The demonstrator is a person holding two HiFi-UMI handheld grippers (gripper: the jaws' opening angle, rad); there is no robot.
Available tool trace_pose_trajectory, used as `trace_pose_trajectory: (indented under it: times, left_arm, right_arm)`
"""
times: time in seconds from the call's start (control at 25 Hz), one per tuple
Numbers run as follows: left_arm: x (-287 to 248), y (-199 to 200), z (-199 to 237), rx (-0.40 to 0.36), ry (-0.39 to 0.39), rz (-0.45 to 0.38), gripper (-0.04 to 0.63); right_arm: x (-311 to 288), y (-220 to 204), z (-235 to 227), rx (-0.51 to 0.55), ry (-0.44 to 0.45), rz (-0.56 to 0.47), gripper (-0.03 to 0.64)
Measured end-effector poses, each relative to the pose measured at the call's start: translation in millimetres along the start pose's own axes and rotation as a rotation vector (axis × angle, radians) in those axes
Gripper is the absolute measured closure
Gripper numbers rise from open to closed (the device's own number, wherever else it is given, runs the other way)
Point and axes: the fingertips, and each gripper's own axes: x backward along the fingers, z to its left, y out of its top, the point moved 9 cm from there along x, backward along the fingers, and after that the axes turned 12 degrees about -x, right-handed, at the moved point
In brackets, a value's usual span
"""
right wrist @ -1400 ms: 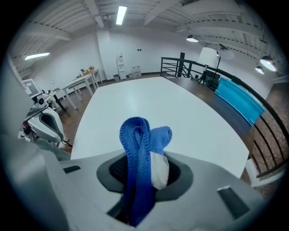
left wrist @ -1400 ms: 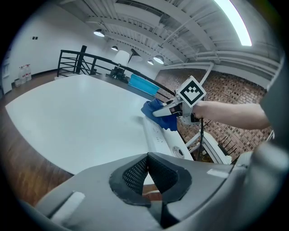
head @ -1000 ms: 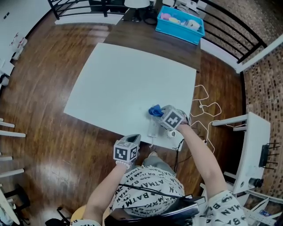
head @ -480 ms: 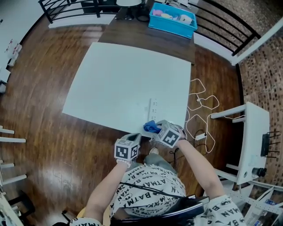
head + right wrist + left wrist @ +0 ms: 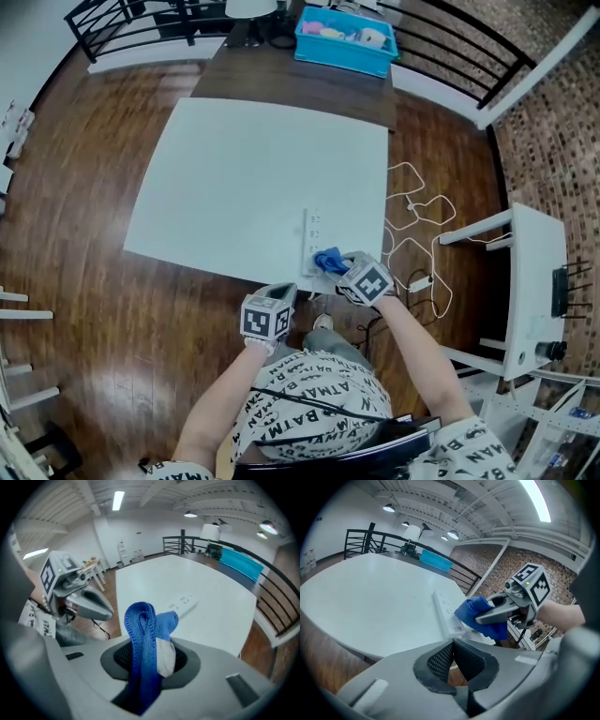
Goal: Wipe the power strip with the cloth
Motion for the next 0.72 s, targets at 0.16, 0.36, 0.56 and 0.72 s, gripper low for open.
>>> trace_pose_trajectory:
  times: [0.16, 0.36, 0.56, 0.72]
  left_arm:
    - [-8.6, 13.0, 0.9, -0.014, -0.002, -0.004, 0.607]
    - [-17.3, 23.9, 5.8, -0.008, 0.005, -0.005, 0.607]
    - [-20.2, 24.0, 9.8, -0.002, 0.017, 0.024, 0.607]
    - [-18.3, 23.1, 14.0, 0.010, 0.017, 0.024, 0.607]
  right_arm:
    - [0.0, 17.6, -60.4, -0.209, -0.043, -0.004, 0.491]
    - [-13.2, 48.1, -102.8, -0.348, -0.051, -0.005, 0.492]
    - [-29.8, 68.3, -119.4, -0.413, -0.054, 0.008, 0.492]
    - [-35.7, 69.1, -120.7, -0.434, -0.054, 0.017, 0.492]
